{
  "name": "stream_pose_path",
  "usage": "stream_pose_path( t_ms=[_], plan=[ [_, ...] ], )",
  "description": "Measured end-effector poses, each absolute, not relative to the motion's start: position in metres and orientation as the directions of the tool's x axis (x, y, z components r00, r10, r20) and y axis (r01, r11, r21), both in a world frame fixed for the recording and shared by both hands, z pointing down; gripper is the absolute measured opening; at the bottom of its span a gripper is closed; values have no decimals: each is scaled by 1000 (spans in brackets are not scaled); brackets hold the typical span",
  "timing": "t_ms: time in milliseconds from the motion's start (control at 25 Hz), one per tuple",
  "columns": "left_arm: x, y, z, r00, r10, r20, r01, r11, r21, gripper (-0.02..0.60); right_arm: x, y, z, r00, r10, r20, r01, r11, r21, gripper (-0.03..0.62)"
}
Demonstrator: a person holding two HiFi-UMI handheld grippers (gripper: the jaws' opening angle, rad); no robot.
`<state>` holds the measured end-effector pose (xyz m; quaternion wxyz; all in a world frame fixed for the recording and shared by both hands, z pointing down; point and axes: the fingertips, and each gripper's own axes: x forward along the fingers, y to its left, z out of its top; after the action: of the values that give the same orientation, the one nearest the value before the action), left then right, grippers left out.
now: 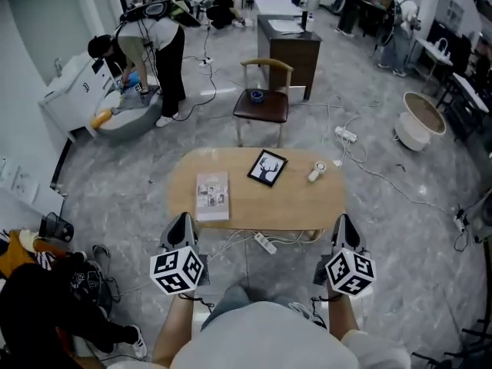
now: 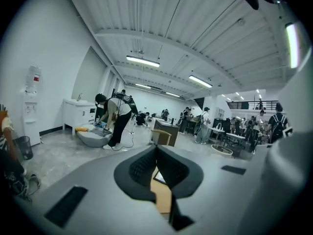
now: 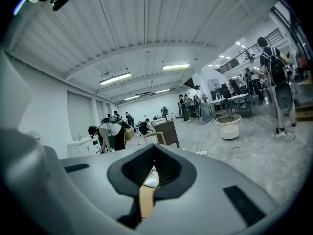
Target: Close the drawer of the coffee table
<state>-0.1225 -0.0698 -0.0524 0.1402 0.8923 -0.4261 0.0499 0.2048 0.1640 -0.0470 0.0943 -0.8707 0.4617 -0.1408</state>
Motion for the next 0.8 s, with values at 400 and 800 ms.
stream_pose_path(
  t_ms=[400, 800],
  plan=[
    [-115, -74, -75, 664, -725, 185, -748, -643, 167, -5, 189, 158, -56, 541, -829, 140, -778, -557, -291, 2],
    [-121, -75, -70, 664, -723, 191, -747, -636, 191, -5, 181, 154, -61, 556, -812, 176, -785, -583, -210, 0]
  ],
)
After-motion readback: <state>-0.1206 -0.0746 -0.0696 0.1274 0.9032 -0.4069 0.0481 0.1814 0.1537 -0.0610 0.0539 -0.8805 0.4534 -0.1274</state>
